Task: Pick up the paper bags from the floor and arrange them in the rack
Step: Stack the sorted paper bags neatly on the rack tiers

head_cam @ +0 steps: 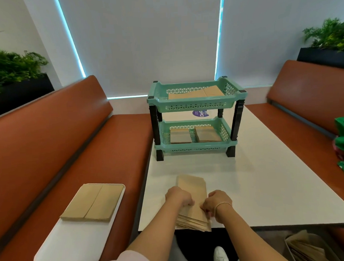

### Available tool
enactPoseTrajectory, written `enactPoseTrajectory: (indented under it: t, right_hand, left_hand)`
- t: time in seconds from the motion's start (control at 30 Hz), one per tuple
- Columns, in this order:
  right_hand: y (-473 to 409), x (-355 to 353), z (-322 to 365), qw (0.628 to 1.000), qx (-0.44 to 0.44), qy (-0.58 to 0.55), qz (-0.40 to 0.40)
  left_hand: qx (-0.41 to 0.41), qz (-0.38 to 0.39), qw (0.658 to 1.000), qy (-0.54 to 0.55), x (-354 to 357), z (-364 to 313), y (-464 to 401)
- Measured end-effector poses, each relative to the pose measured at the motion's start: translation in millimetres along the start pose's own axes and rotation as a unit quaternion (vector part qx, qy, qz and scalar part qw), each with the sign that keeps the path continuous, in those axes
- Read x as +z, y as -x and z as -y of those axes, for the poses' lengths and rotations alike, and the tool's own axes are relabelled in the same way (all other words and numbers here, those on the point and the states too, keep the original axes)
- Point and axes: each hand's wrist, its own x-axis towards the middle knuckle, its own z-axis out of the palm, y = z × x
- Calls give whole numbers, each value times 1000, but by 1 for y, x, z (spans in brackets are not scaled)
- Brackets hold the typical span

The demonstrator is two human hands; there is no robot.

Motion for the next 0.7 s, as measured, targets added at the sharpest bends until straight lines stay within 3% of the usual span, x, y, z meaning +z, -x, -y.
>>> enactPoseTrajectory:
  t: [0.2, 0.33, 0.47, 0.57, 0.7]
  right_hand:
    - [7, -1, -7, 999, -3, -44, -10]
    - [13, -7, -7, 995, -14, -97, -12]
    - [18, -29, 1, 982, -143, -46, -116]
    - [23, -38, 6, 973, -178, -106, -105]
    - [26, -38, 2, 979, -179, -53, -85]
  left_hand:
    - [14, 11, 1000, -16, 2, 2, 8]
    - [108, -44, 989, -95, -6, -7, 19]
    - [262, -123, 929, -232, -28, -20, 37]
    - [332, -133, 890, -281, -37, -19, 39]
    - [323, -126, 913, -214, -37, -2, 29]
